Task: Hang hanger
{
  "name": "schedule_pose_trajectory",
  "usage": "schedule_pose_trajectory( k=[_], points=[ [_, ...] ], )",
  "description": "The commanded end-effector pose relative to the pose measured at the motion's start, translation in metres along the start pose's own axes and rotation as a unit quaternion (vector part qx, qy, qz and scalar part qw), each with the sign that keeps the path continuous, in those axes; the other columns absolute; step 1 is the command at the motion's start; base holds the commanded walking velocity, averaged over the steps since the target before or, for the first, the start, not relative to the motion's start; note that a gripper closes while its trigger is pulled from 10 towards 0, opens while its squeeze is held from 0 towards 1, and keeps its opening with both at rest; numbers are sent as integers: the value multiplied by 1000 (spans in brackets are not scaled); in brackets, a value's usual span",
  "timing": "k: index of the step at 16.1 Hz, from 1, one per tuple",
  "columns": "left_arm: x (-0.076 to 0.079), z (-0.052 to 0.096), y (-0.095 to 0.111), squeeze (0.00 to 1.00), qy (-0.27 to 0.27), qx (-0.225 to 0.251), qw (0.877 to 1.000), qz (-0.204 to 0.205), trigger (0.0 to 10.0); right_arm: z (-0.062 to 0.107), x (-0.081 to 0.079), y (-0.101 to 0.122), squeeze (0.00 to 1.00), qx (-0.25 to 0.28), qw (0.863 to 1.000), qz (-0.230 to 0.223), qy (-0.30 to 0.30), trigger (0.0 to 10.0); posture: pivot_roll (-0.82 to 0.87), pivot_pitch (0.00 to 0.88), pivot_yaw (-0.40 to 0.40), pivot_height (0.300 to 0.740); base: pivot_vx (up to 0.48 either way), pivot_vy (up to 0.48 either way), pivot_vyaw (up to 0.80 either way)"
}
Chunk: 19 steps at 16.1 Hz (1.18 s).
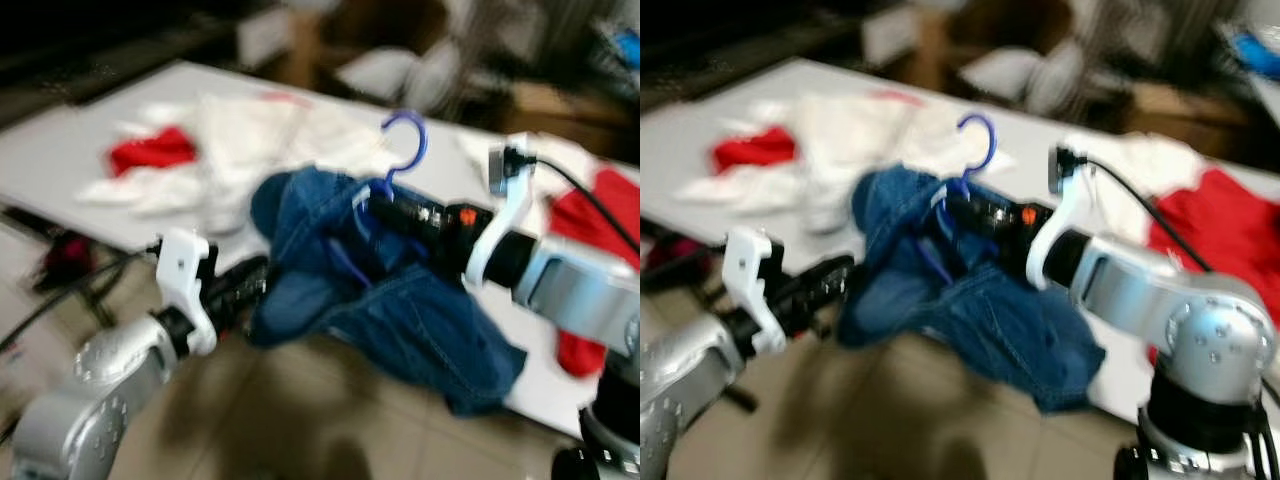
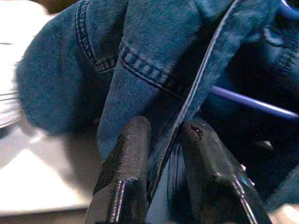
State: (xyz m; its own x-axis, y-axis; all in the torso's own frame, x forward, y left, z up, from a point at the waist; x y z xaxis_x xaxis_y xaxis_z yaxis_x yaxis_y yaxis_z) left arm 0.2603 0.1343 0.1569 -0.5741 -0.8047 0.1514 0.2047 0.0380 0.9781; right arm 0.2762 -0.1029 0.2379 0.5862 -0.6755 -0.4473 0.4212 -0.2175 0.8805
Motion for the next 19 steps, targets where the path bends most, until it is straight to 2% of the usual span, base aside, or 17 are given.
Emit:
schedule_pose_trajectory(
  k=[1, 4, 5, 7, 9, 11, 13, 17, 19],
  points=[
    [3, -2, 4, 0, 5, 7, 1000, -11, 10000, 4, -3, 1, 0, 2, 1000, 5, 5, 10000, -6, 0, -13, 740, 0, 0, 800],
    [-2, -5, 2, 0, 13, -7, 1000, -22, 10000, 5, -6, -6, 0, 8, 1000, -7, -2, 10000, -27, 0, -1, 740, 0, 0, 800],
    [-3, -10, 3, 0, 11, -8, 1000, -13, 10000, 4, -8, -7, 0, 9, 1000, -7, -1, 10000, -35, 0, 8, 740, 0, 0, 800],
    [-4, -18, -3, 0, 10, -27, 999, -29, 10000, 4, -4, -8, 0, 10, 1000, -9, -15, 10000, -30, 0, 23, 740, 0, 0, 800],
    [-3, -14, 0, 0, 2, -30, 999, -26, 10000, 4, -3, -9, 0, 12, 1000, -14, -23, 10000, -21, 0, 22, 740, 0, 0, 800],
    [-11, -11, -3, 0, 19, -35, 999, -32, 10000, 1, -5, -12, 0, 9, 1000, -16, -23, 10000, -20, 0, 16, 740, 0, 0, 800],
    [-9, -10, -4, 0, 18, -34, 999, -35, 10000, -1, -4, -19, 0, -4, 1000, -16, -25, 10000, -15, 0, 0, 740, 0, 0, 800],
    [-16, -11, 4, 0, 43, -21, 998, -48, 10000, -5, 7, -22, 0, -19, 999, -14, -41, 10000, 19, 0, -21, 740, 0, 0, 800],
    [-17, -10, 9, 0, 58, -10, 996, -67, 10000, -6, 25, -27, 0, -19, 996, -26, -86, 10000, 24, 0, -21, 740, 0, 0, 800]
  ],
)
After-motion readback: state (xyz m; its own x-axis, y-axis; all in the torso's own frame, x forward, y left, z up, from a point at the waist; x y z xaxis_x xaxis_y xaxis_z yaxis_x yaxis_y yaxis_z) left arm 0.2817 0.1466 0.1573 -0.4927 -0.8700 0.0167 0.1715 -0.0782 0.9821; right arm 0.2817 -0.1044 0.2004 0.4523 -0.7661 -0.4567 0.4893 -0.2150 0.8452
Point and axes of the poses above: a point about 5 cm out from each wrist's last joint towards the gripper, its own z axis pointing back from the gripper into the wrist, its own y axis along the axis of the wrist's last joint, x = y × z, the point moved 4 cm from there along -z, pointing out of the wrist towards the gripper, and after that the axes turned 1 degree about -z, right-handed, at the moved point
